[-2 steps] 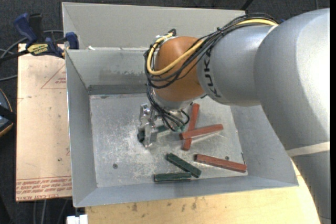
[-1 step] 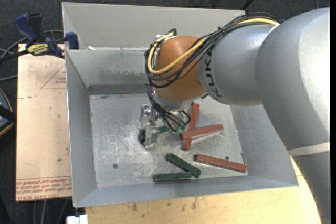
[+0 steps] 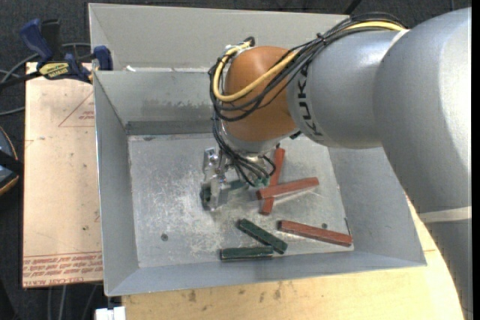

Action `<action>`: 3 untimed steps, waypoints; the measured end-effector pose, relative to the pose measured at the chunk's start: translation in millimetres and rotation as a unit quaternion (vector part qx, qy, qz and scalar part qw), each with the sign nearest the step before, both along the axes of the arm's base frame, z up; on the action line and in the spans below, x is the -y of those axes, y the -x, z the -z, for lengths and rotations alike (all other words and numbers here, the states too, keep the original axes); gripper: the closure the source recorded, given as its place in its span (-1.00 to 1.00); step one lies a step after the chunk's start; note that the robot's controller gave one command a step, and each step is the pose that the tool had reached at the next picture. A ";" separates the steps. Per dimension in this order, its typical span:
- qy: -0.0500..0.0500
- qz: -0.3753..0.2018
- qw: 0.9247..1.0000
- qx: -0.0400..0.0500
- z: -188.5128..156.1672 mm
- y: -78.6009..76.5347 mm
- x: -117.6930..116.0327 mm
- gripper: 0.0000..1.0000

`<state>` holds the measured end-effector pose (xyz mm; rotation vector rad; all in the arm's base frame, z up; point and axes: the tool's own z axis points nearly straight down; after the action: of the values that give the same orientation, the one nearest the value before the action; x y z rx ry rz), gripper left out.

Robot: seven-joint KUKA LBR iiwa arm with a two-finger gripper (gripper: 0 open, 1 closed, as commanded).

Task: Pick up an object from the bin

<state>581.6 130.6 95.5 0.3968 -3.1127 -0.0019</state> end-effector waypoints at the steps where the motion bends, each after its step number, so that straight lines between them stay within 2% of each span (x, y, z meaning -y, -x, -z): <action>1: 0.000 0.000 1.000 0.000 -21.8 -0.2 -0.2 1.00; 3: -0.001 0.000 1.000 0.004 -56.2 -1.7 -0.8 1.00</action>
Offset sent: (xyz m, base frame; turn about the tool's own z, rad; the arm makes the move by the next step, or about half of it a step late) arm 0.0001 -0.0001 0.0312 0.0000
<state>583.4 131.4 151.6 0.3973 -3.1208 -0.0022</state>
